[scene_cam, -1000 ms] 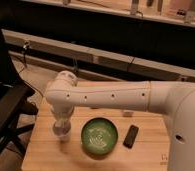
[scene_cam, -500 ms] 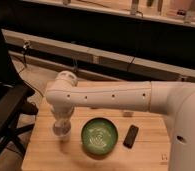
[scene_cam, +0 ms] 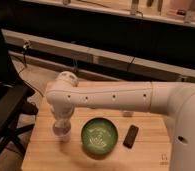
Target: Place the white sponge in the ceramic cup
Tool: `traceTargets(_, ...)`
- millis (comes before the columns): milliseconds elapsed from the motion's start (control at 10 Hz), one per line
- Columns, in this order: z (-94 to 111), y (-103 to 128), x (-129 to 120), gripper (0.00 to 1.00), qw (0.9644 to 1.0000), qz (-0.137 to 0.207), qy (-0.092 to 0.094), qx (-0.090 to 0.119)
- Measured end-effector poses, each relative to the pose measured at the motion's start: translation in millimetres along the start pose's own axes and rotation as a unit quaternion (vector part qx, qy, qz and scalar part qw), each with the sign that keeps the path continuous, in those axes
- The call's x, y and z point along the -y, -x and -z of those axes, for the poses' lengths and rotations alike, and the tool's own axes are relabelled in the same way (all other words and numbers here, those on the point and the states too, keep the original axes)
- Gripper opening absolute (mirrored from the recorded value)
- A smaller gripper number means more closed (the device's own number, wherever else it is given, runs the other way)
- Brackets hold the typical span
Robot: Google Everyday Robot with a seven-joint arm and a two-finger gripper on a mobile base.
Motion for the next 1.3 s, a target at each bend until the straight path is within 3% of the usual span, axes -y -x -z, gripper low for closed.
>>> traceTargets(300,13.7,8.5,6.7,0.43,0.9993,-0.025,-0.03,0.002)
traceTargets(500,12.5,14.1,8.8,0.64,0.9993,-0.025,-0.029,0.005)
traceTargets(700,6.3,15.6,11.1,0.79,0.9993,-0.022,-0.025,0.014)
traceTargets(1100,-11.9,18.7,21.8,0.79,0.999,-0.004,-0.015,0.041)
traceTargets(1300,-11.4,18.6,20.2,0.73,0.9992,-0.011,-0.019,0.035)
